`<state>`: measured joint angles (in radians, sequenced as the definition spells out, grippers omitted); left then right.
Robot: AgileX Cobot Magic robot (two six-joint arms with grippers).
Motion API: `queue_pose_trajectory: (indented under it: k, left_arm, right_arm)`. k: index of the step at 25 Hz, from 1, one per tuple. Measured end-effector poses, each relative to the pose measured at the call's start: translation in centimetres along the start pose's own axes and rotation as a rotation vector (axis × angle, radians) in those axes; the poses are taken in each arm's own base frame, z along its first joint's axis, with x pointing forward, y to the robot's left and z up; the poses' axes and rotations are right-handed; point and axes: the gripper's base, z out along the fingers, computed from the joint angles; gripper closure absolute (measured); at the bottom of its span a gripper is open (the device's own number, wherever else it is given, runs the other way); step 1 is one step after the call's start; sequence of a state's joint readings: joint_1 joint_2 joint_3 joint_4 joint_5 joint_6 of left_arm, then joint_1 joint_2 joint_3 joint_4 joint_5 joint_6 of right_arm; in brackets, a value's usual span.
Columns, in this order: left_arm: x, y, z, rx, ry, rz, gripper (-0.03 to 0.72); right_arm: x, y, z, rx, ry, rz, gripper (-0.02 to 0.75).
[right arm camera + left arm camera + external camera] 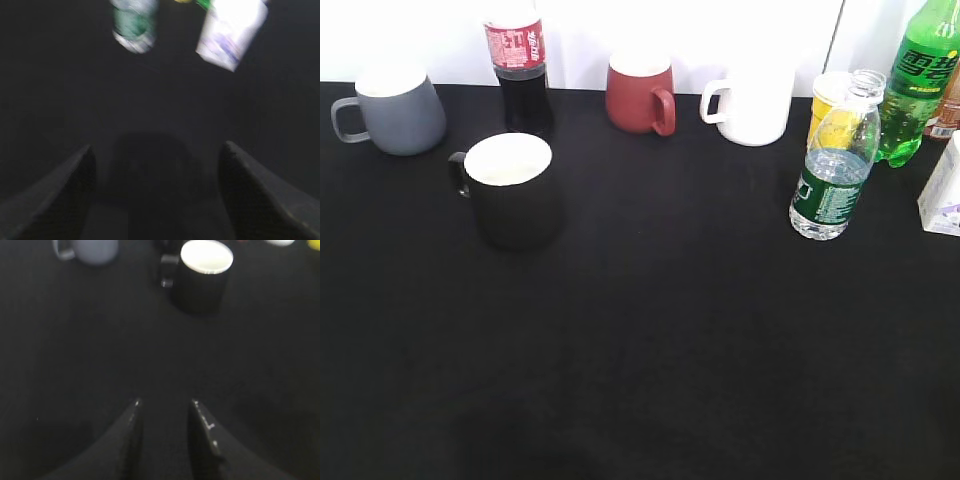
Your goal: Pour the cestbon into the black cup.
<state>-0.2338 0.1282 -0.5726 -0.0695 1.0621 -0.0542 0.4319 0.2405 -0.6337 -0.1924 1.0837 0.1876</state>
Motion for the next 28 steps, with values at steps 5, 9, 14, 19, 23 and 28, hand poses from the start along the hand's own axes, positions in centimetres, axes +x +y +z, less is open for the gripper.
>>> queue_pose_trajectory:
  k: [5,9,14,19,23,28]
  left_arm:
    - [1.8,0.1,-0.1,0.01,-0.035,0.018,0.449]
    - [1.8,0.1,0.0,0.012,-0.037,0.023,0.449]
    - [1.8,0.1,0.0,0.012,-0.037,0.024,0.449]
    - [1.8,0.1,0.0,0.012,-0.037,0.024,0.449]
    - [1.8,0.1,0.0,0.012,-0.037,0.024,0.449]
    - [1.8,0.1,0.0,-0.016,-0.04,0.008,0.449]
  right_arm:
    - [4.7,-1.5,-1.4,0.076,-0.067,0.039,0.164]
    - [4.2,-0.7,-0.6,0.007,-0.148,0.025,0.164]
    - [4.2,0.1,-0.6,-0.071,-0.152,-0.041,0.164]
    - [4.3,0.5,-0.6,-0.118,-0.147,-0.041,0.164]
    - [4.3,0.5,-0.6,-0.126,-0.146,-0.037,0.164]
    - [4.3,0.6,-0.7,-0.087,-0.146,-0.014,0.164]
